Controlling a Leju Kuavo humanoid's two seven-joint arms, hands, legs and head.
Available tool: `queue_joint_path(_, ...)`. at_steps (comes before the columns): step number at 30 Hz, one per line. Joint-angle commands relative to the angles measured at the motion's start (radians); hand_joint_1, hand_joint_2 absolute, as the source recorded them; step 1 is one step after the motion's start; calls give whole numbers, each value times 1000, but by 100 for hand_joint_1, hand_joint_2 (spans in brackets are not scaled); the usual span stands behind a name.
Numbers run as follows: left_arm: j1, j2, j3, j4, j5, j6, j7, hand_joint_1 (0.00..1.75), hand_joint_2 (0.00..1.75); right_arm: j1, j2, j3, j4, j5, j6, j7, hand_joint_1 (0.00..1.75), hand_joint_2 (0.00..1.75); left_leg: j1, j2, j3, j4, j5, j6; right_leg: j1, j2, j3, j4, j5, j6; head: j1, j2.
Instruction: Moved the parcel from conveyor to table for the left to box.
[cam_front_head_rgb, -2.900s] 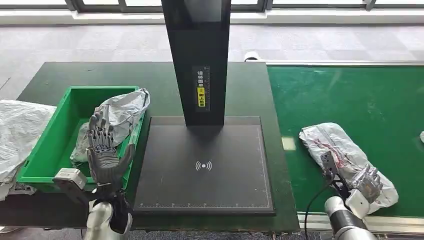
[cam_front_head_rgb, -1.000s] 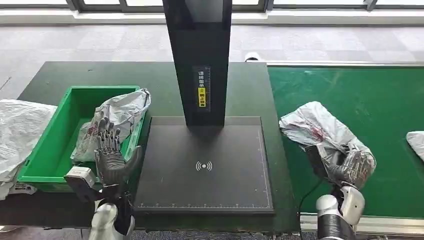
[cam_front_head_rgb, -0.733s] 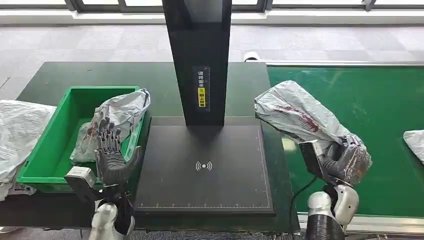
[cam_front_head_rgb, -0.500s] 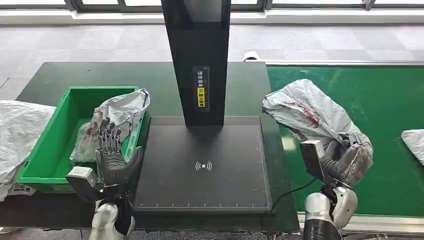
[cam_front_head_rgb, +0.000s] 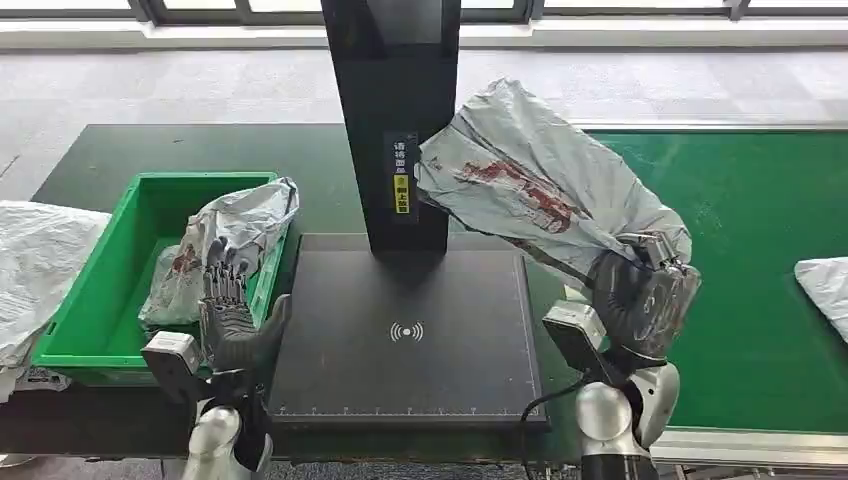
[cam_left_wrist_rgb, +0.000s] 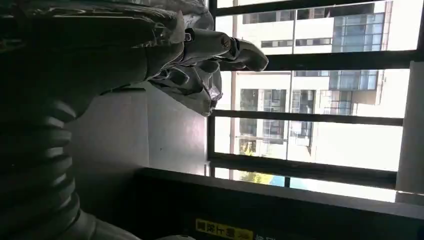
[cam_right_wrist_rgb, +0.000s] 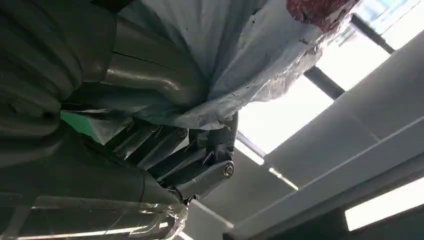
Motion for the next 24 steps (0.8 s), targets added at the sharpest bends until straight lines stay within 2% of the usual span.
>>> queue_joint_path(1, -46, -31, 12, 59, -5, -12, 4, 0, 175, 24, -11, 246, 178, -159, 122, -33, 175, 175, 1, 0, 3, -2, 0, 0, 1, 0, 3, -2, 0, -1, 0, 0)
queue_joint_path(5, -45, -31, 14, 62, -6, -18, 4, 0, 175, 17, -31, 266, 203, -205, 205, -39, 175, 175, 1, -2, 3, -3, 1, 0, 1, -3, 4, -3, 0, -1, 0, 0)
queue_joint_path(7, -47, -31, 16, 68, -8, -23, 4, 0, 175, 0, -44, 275, 270, -200, 274, -19, 175, 175, 1, 0, 3, -3, 1, 0, 1, -2, 4, -3, 0, -1, 0, 0)
queue_joint_path(8, -51, -31, 17, 74, -10, -29, 4, 0, 175, -17, -44, 273, 312, -229, 347, -7, 175, 175, 1, 0, 2, -1, 0, 0, 1, -1, 3, -2, 0, -1, 0, 0)
queue_joint_path(9, -54, -31, 17, 77, -9, -27, 4, 0, 175, -30, -43, 263, 353, -240, 360, -9, 175, 175, 1, -1, 4, -3, 0, 0, 1, -2, 5, -3, 0, -1, 0, 0)
queue_joint_path(13, -55, -31, 16, 77, -10, -20, 4, 0, 175, -74, -39, 237, 467, -233, 372, 36, 175, 175, 1, 0, 3, -2, 1, 0, 1, -2, 4, -3, 1, -1, 0, 0)
queue_joint_path(16, -44, -31, 9, 64, -7, -12, 4, 0, 175, -123, -41, 206, 621, -216, 361, 67, 175, 175, 1, 0, 2, -2, 1, 0, 1, -1, 3, -3, 1, -1, 0, 0)
queue_joint_path(24, -39, -31, -3, 62, -5, -2, 4, 0, 175, -153, -40, 173, 721, -205, 354, 98, 175, 175, 0, -1, 1, -1, 1, 0, 0, -2, 3, -1, 0, 0, 0, 0)
